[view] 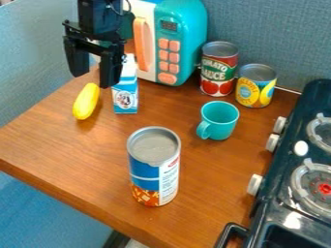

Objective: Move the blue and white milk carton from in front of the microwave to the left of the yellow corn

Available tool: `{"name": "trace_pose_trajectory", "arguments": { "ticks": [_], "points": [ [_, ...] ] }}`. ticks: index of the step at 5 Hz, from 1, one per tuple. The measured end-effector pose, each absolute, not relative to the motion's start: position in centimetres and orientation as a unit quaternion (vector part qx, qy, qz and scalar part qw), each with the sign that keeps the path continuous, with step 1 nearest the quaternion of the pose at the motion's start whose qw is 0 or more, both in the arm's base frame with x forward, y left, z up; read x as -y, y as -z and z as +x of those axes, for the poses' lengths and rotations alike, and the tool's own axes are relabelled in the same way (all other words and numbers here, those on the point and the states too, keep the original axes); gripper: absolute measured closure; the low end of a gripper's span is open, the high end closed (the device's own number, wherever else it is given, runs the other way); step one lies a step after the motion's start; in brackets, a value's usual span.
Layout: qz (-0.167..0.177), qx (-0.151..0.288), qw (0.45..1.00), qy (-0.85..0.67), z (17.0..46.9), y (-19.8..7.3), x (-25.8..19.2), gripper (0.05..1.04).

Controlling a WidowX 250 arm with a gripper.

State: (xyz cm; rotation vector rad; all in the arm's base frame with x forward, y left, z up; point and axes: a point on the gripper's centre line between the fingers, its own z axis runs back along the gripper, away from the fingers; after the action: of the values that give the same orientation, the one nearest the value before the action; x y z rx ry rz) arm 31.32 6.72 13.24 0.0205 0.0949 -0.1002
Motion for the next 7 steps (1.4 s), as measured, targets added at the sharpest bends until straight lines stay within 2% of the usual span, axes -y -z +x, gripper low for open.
{"name": "trace_pose_trajectory", "arguments": {
  "ticks": [1, 3, 4, 7],
  "points": [
    [0.004, -0.066, 0.997, 0.049, 31.2, -12.1, -6.6, 0.082],
    [-0.013, 0.005, 1.000, -0.025, 34.1, -14.4, -6.1, 0.082],
    [-0.002, 0.012, 0.998, -0.064, 35.7, -14.5, -6.7, 0.082],
    [0.031, -0.015, 0.994, -0.105, 38.8, -13.5, -7.2, 0.082]
  ]
}}
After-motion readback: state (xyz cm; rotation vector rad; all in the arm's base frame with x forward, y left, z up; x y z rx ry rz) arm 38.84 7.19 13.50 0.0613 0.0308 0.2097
